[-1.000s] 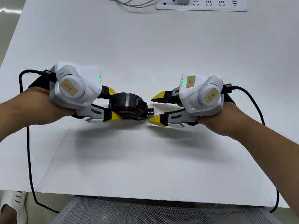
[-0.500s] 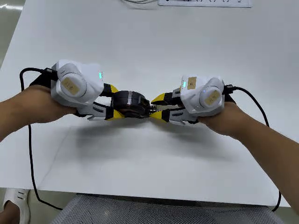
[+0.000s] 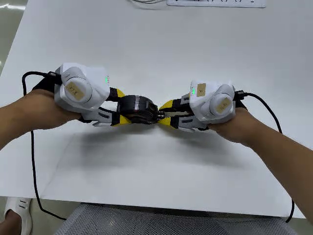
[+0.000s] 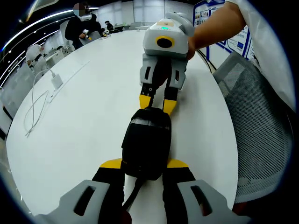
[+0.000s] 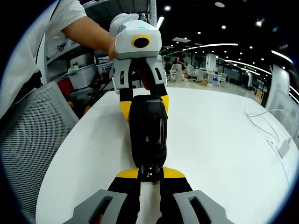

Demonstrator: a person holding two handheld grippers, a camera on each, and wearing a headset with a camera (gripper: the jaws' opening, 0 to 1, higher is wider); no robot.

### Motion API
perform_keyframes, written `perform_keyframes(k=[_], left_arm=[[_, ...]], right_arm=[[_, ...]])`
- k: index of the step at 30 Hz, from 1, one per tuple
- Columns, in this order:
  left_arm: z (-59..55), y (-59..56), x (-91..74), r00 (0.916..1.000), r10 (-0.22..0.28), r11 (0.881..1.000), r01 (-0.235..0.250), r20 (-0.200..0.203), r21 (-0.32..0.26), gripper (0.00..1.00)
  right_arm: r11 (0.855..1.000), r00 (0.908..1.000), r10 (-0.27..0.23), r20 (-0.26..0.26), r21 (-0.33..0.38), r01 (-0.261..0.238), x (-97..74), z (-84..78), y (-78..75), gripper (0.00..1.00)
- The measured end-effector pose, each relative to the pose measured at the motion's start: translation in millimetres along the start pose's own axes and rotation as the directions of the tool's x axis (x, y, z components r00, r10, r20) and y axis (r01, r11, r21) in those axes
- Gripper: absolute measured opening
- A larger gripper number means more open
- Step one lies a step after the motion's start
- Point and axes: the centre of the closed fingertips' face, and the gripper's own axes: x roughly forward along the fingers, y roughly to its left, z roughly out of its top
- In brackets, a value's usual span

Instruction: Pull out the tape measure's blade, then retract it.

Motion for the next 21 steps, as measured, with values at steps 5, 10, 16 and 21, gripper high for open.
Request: perform_keyframes(k=[5,10,16,21], left_arm=[[0.3,-0.2,0.0,1.0,0.002,1.0,-0.002,-0.003,0.003,0.26],[0.4,0.0,0.0,1.0,0.005,1.0,-0.005,-0.004,0.005,0.26],[-0.6,-0.1,-0.4,0.9999,0.002,1.0,-0.002,-0.014,0.011,0.26],[-0.7,-0.4,-0.3,0.9999,-0.004,1.0,0.005,-0.012,0.015,0.25]], right_arm=[[1.0,0.9999,0.01,-0.007,-0.019,-0.011,1.3,-0.6,0.6,0.12],[0.999,0.9999,0.01,-0.008,-0.032,-0.011,1.2,-0.6,0.6,0.11],[1.0,0.9998,0.015,-0.01,-0.013,-0.015,0.3,0.0,0.1,0.1],[1.0,0.9997,0.013,-0.02,-0.023,-0.013,-0.2,-1.2,1.1,0.09]])
